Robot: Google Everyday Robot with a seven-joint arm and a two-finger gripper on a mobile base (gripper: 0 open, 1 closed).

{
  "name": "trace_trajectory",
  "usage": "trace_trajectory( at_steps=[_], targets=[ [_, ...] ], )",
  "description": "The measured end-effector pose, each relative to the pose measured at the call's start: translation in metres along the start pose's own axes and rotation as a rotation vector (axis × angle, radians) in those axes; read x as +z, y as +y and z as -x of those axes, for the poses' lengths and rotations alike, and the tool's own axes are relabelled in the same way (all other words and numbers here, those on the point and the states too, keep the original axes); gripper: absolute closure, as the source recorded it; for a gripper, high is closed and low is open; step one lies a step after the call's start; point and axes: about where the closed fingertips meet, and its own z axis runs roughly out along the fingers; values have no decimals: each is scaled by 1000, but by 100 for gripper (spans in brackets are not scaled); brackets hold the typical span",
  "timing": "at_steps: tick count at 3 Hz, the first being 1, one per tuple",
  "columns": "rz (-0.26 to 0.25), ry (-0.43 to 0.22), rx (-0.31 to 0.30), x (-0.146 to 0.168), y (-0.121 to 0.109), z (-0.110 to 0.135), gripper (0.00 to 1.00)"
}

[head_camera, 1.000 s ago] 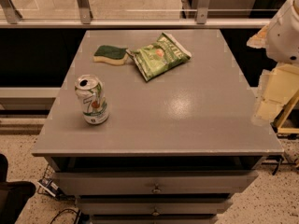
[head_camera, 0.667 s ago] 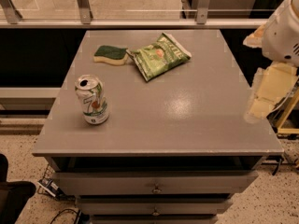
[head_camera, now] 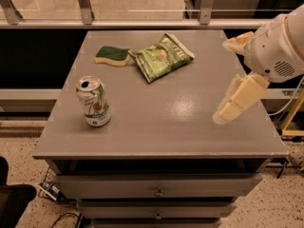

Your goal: Knock 7up can over

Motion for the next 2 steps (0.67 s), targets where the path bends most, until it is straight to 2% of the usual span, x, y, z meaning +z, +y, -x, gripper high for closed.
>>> trace_trajectory(
  at_steps=[1,2],
  targets=[
    [-29,-219,-43,30,0,35,0],
    [-67,-441,-52,60,2,68,0]
  ],
)
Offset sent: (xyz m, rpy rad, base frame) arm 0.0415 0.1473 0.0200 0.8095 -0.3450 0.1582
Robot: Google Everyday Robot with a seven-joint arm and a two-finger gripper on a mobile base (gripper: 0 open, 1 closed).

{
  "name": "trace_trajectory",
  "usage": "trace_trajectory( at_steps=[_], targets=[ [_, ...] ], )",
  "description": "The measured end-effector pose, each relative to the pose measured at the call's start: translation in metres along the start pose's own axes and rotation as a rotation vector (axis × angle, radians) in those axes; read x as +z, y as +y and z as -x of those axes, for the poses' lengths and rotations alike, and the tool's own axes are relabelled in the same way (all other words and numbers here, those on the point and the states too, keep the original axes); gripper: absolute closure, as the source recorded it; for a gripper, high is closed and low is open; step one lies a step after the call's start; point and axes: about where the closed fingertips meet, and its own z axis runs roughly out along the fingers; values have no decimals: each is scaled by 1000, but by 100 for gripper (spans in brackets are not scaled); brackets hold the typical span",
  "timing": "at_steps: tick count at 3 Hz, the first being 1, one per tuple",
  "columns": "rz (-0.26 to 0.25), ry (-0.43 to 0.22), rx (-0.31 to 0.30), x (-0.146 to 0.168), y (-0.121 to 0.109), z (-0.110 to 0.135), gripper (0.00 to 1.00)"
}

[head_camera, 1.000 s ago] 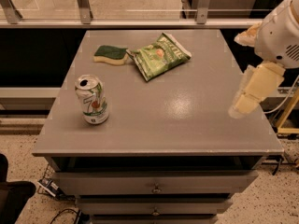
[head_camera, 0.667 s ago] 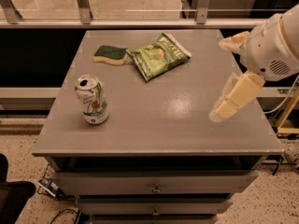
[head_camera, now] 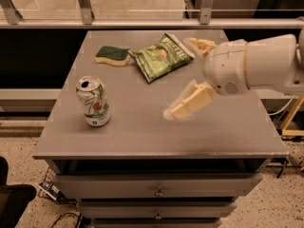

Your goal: Knock 7up can over

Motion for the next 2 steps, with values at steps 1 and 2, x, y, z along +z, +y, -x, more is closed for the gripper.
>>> trace_trajectory(
  at_steps=[1,2],
  targets=[
    [-15,-195,53,25,3,28,0],
    [0,-242,62,30,8,47,0]
  ],
)
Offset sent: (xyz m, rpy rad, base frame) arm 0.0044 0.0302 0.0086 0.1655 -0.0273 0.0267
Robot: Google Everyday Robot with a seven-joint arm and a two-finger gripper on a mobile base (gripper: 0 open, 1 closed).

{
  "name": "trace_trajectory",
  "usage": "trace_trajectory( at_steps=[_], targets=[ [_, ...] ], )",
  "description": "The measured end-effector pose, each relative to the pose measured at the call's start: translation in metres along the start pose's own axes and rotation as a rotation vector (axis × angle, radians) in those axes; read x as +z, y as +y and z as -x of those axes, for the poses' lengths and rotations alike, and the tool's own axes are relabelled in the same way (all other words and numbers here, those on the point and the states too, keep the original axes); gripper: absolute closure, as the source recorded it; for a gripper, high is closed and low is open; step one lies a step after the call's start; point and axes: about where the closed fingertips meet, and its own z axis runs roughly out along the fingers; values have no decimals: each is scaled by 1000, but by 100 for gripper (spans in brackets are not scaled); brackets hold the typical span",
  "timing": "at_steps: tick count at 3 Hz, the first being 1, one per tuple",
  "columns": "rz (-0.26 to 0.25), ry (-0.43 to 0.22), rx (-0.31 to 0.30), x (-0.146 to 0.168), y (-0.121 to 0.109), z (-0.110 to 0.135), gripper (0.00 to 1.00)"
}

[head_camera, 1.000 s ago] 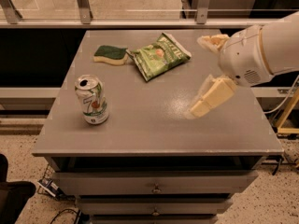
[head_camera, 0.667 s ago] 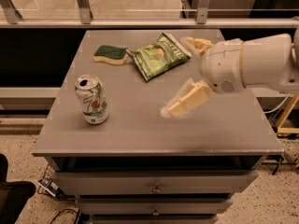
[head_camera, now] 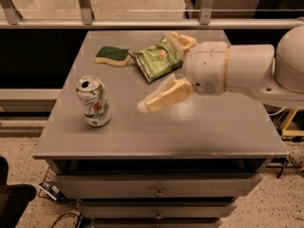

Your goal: Knock 7up can over

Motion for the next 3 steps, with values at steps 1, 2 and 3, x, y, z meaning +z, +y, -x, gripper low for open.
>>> trace_trajectory(
  at_steps=[1,2,3],
  targets=[
    [-2,11,-5,-2,-1,-2,0],
    [-1,-31,-2,6,1,-2,0],
    [11,-87,10,29,7,-2,0]
  ],
)
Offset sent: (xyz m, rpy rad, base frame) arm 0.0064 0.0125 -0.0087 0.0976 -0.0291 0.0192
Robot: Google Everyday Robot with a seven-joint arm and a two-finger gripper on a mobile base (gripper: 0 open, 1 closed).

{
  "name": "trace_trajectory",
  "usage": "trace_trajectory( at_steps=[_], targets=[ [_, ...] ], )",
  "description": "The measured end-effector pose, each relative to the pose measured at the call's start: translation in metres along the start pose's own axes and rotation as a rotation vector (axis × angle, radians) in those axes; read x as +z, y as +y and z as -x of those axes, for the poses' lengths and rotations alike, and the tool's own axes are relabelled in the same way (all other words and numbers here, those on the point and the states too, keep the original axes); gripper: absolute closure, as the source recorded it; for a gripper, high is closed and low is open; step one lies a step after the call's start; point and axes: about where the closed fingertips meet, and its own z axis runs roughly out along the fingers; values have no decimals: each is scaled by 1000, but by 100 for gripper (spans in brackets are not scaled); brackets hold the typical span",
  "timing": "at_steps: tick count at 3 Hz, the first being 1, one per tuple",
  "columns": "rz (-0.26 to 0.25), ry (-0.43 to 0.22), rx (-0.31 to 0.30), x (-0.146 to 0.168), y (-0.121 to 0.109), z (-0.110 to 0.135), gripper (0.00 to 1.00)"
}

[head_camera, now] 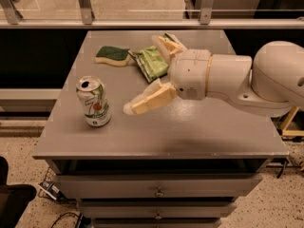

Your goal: Knock 7up can over

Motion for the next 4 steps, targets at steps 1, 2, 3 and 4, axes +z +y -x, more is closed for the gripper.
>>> trace_trajectory(
  at_steps=[1,2,3,4],
  targets=[
    [9,-1,36,26,8,-13,0],
    [28,10,71,48,21,-23,0],
    [49,15,146,72,40,-41,0],
    [68,-36,198,95,52,-49,0]
  ],
)
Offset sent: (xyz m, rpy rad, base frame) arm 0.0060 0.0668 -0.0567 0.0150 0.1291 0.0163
